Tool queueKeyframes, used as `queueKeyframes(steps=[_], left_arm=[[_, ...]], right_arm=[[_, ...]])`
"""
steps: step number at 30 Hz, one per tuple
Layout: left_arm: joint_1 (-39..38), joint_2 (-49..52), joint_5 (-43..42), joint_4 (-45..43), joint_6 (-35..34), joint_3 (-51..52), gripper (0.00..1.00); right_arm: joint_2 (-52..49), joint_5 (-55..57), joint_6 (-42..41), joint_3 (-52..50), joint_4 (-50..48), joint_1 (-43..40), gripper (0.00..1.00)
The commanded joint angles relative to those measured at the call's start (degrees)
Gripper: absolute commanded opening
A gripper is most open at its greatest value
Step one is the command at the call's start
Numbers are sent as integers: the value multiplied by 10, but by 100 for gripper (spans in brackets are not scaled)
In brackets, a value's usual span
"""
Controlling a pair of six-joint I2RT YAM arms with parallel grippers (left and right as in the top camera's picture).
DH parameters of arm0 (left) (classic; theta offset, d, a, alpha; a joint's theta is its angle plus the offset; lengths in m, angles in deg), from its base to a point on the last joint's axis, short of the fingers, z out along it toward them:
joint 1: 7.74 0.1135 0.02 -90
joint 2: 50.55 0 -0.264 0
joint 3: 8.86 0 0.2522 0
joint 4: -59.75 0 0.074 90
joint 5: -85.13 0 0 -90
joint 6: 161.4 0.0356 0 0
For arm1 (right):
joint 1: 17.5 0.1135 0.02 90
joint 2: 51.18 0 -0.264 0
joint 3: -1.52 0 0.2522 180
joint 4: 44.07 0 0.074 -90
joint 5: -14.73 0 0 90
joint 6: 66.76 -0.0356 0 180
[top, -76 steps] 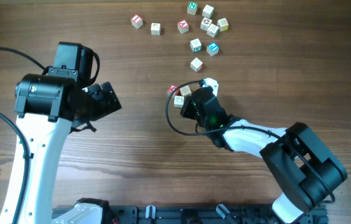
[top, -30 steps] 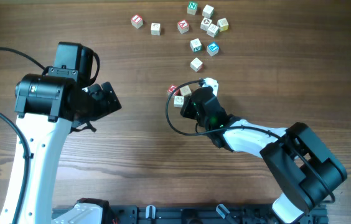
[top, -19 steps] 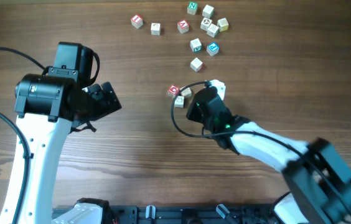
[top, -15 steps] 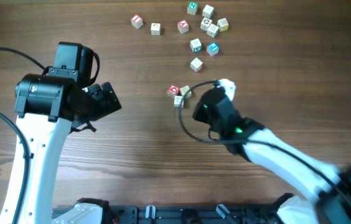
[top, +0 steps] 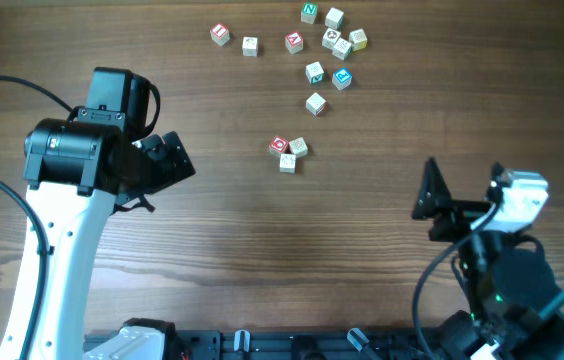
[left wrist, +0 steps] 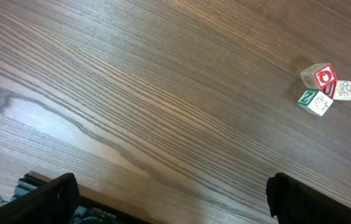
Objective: Form a circle
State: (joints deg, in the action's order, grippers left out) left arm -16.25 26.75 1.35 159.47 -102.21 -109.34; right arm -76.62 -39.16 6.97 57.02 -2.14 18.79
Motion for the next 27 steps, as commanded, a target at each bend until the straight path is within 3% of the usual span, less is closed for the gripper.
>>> queueKeyframes(steps=[1, 7, 12, 19, 21, 27], left_arm=[[0, -4, 10, 0, -10, -2, 100], [0, -4, 10, 0, -10, -2, 100], [0, -4, 10, 0, -10, -2, 100], [0, -4, 10, 0, -10, -2, 100], [0, -4, 9, 0, -10, -2, 100], [0, -4, 10, 0, -10, -2, 100]], right_arm=[[39, 21, -5, -3, 28, -27, 95], [152, -192, -2, -117, -34, -257, 100], [251, -317, -2, -237, -156, -373, 100], [252, -338, -27, -403, -320, -408, 100], [252, -324, -47, -414, -288, -408, 100], [252, -344, 61, -414, -285, -408, 100]])
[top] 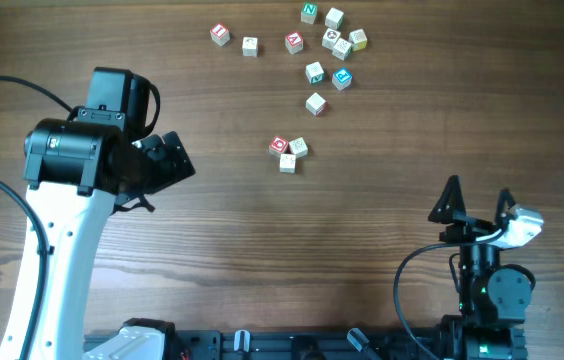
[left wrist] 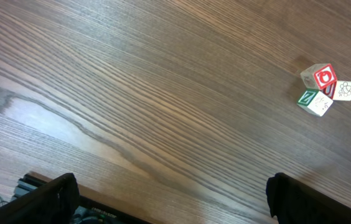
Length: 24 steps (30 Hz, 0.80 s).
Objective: Form a circle
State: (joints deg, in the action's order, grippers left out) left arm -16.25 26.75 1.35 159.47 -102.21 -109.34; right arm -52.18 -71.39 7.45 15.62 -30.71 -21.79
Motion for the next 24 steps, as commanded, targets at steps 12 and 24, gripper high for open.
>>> queueKeyframes(steps=[12, 24], left_arm=[[0, -4, 10, 0, -10, -2, 100], [0, -4, 10, 0, -10, -2, 100]], right_arm=[[7, -65, 96, 0, 3, -4, 100], [7, -65, 96, 0, 3, -4, 100]])
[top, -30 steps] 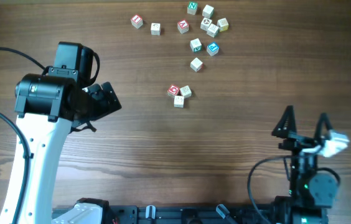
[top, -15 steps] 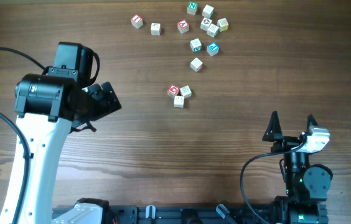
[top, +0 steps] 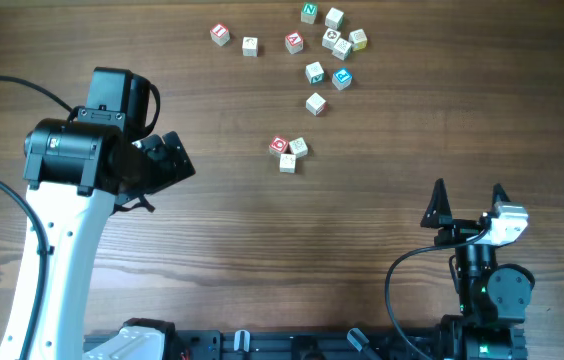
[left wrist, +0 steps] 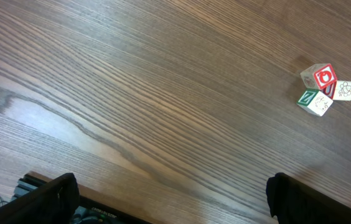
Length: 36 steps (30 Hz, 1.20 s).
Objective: Form a circle
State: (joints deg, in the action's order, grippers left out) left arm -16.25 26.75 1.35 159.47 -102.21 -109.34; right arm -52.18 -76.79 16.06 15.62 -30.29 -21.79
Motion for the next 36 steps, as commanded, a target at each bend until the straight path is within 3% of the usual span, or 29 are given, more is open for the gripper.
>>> queueKeyframes(steps=[1, 5, 9, 15, 18, 22, 30, 36], left_arm=[[-1, -3, 17, 1, 0, -2, 100], [2, -11, 31, -54, 3, 0, 100], [-26, -77, 23, -197, 6, 57, 100], [-32, -277, 22, -384, 6, 306, 100], [-16, -416, 17, -446, 6, 462, 100], [11, -545, -7, -505, 6, 589, 100], [19, -668, -66, -737, 81, 767, 100], [19, -748, -66, -817, 82, 864, 100]], right_arm=[[7, -11, 10, 0, -1, -4, 100], [7, -11, 10, 0, -1, -4, 100], [7, -11, 10, 0, -1, -4, 100], [7, -11, 10, 0, -1, -4, 100], [7, -11, 10, 0, -1, -4, 100], [7, -11, 10, 0, -1, -4, 100], [7, -11, 10, 0, -1, -4, 100], [7, -11, 10, 0, -1, -4, 100]])
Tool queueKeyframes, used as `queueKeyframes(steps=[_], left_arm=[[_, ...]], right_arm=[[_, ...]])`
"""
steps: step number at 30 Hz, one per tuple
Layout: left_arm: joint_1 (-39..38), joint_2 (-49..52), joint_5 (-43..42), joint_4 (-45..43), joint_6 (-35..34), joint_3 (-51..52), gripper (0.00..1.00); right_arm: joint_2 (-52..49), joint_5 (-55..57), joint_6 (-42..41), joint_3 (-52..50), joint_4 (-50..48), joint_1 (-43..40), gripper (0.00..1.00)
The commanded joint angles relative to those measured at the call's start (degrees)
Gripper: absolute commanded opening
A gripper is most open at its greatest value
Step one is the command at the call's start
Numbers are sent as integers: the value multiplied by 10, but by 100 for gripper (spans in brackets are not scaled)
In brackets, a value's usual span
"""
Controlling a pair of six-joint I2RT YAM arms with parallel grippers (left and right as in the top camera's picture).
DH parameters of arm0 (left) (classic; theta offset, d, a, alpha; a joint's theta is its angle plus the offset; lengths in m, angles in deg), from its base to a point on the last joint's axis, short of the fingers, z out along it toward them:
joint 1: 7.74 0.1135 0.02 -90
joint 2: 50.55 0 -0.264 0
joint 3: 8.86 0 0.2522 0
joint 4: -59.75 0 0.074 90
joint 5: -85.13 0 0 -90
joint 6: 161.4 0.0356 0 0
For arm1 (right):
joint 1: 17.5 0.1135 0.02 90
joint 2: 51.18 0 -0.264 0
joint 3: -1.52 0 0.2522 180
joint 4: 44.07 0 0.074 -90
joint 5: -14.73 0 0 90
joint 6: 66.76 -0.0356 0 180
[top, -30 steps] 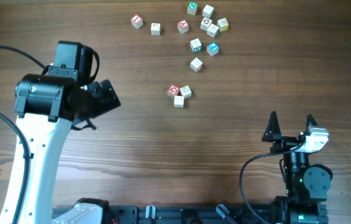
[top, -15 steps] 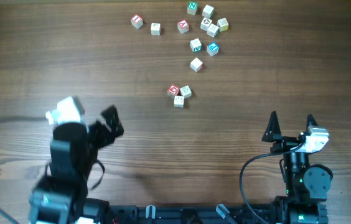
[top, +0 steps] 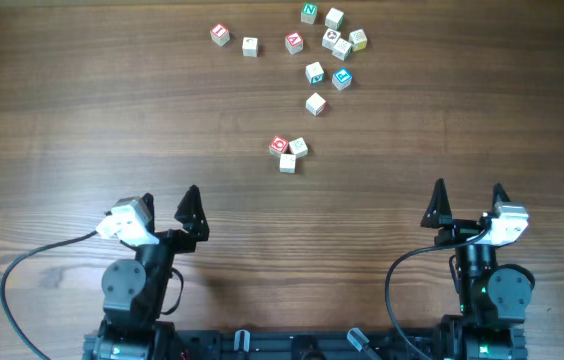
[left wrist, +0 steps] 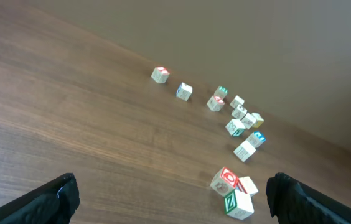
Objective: Form a circle
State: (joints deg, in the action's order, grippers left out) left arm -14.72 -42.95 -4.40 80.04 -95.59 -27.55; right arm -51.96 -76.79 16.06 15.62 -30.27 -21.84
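Note:
Several lettered wooden blocks lie scattered at the far side of the table (top: 82,100). A tight cluster of three blocks (top: 287,152) sits near the middle, also in the left wrist view as the cluster of three blocks (left wrist: 233,190). A loose group of blocks (top: 329,45) lies behind it, with a red-faced block (top: 220,34) furthest left. My left gripper (top: 167,208) stands open at the front left, well short of the blocks, its left gripper (left wrist: 172,205) empty. My right gripper (top: 467,198) stands open at the front right.
Both arm bases sit at the table's front edge. The far block group (left wrist: 241,115) curves from a lone block (left wrist: 159,74) at the left down toward the cluster. A plain wall shows behind the table.
My left arm was raised over the left middle of the table, looking down; now it is folded at the front edge, looking across at the blocks. The right arm and the blocks have not moved.
At first my left arm hung raised over the left of the table and my right arm reached out at the front right. Then the right arm stood folded at the front edge. Now the left arm is folded there too. No block has shifted.

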Motion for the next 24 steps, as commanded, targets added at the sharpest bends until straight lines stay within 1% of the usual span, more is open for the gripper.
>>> queueKeyframes(steps=[1, 3, 10, 16, 24], left_arm=[[3, -57, -8, -25, 18, 46, 100], [3, -68, -6, -25, 33, 46, 100], [9, -74, 47, -38, 35, 46, 100], [68, -74, 22, -24, 45, 46, 100], [73, -74, 19, -25, 45, 46, 100]], right_arm=[[5, -11, 10, 0, -1, -3, 100], [5, -11, 10, 0, -1, -3, 100], [5, -11, 10, 0, -1, -3, 100], [5, -11, 10, 0, -1, -3, 100], [5, -11, 10, 0, -1, -3, 100]])
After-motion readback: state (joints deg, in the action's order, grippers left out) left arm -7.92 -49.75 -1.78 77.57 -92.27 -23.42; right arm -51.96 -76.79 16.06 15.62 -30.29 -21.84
